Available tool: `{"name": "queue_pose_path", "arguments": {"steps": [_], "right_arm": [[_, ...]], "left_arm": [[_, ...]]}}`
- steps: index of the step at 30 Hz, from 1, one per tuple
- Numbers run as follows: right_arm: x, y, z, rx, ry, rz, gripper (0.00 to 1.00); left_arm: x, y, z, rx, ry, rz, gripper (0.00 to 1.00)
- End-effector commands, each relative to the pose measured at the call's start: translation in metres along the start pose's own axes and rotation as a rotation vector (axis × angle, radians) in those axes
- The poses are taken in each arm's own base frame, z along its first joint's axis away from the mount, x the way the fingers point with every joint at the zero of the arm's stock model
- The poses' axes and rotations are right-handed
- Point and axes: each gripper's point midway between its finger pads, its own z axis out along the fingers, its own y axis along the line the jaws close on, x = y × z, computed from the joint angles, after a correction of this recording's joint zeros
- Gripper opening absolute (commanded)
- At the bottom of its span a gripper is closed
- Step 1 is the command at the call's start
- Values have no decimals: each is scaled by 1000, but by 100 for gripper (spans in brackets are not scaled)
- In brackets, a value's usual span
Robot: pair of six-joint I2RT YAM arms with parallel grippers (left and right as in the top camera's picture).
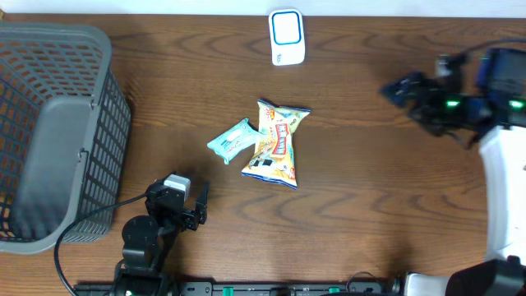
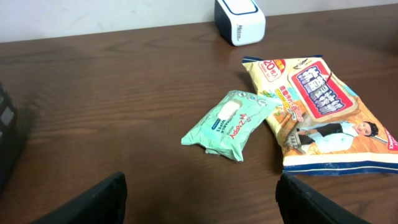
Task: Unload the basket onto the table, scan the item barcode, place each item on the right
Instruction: 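Reach the right gripper to the yellow wipes bag and grasp it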
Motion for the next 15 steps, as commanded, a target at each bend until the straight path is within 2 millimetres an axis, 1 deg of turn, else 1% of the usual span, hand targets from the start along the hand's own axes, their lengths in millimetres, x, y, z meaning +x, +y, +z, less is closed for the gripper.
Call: {"name": "queue_pose_path", "arguments": {"steps": [1,2,3,4,6,9,10,11,12,13,15], "right_arm": [[35,34,31,-34,120,-118,37],[45,38,43,15,137,-167,16],[49,38,48,50,142,-192,7],[58,36,56,114,156,-219,1],[87,36,73,213,211,-264,1],[115,37,94,285,248,-350,1],[118,34,99,322,240,-353,1],[123,26,107,410,216,-341,1],[125,22,113,455,203,-332,1],[133,19,129,481,221,-346,1],[143,17,146,486,254,-353,1]], "left_arm": [[14,-2,1,13,38,-25,77],[14,-2,1,13,38,-25,77],[14,-2,1,13,38,-25,77],[14,-2,1,13,38,-25,77],[14,-2,1,13,38,-25,77],[14,-2,1,13,38,-25,77],[14,-2,1,13,38,-25,77],[14,-2,1,13,38,-25,77],[14,-2,1,13,38,-25,77],[14,-2,1,13,38,-25,77],[14,-2,1,13,38,-25,77]]}}
